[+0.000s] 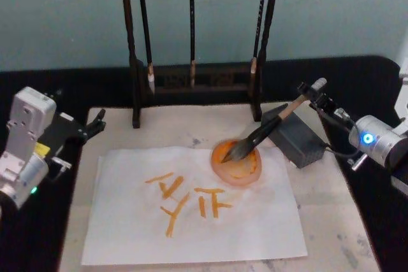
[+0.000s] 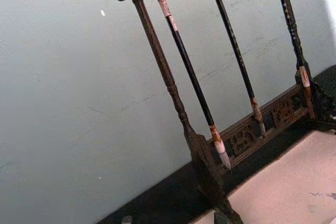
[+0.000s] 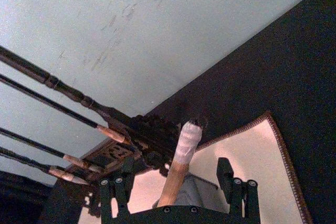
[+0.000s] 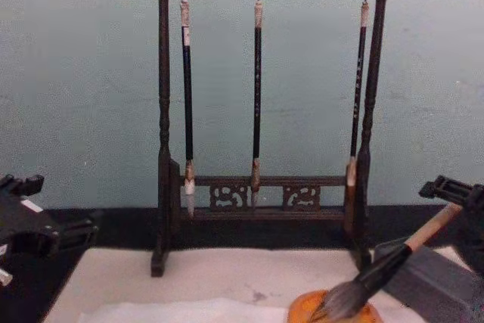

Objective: Pick up the brush from the inkstone, write on the paper, then place the brush back to its original position.

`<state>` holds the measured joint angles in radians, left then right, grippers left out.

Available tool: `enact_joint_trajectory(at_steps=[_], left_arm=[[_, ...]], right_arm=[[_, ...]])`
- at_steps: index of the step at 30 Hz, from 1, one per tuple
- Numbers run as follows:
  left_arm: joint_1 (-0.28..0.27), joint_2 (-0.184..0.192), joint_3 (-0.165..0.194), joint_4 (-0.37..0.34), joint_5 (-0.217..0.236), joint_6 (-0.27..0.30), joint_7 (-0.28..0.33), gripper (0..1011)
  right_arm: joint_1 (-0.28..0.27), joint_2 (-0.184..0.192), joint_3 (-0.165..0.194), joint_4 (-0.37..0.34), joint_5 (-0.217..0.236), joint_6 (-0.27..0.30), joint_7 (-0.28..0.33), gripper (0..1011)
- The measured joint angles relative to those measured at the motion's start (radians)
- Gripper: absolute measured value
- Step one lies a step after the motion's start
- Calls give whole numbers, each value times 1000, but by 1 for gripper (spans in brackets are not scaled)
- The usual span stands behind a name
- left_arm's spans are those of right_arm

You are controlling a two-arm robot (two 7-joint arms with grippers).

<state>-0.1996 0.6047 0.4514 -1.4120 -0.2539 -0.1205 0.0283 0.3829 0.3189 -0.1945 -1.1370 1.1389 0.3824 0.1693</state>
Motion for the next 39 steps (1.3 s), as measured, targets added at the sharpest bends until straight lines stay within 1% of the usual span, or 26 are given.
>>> enact_joint_trajectory(at_steps=[1,6,13,18,29,39], left_arm=[[0,0,0,0,0,0,0,1010],[0,0,0,0,0,0,0,1009],[0,0,0,0,0,0,0,1010],[0,0,0,0,0,0,0,1010],[0,0,0,0,0,0,0,1010],[0,0,0,0,0,0,0,1010]], right_arm=[[0,0,0,0,0,0,0,1000],[41,-7,-14,64,19,-9,22,1000],[71,-13,-22,105,45,-8,41,1000],[92,-13,-31,138,66,2,55,1000],[97,-5,-37,142,115,26,54,1000],[92,7,-51,123,149,38,28,1000]])
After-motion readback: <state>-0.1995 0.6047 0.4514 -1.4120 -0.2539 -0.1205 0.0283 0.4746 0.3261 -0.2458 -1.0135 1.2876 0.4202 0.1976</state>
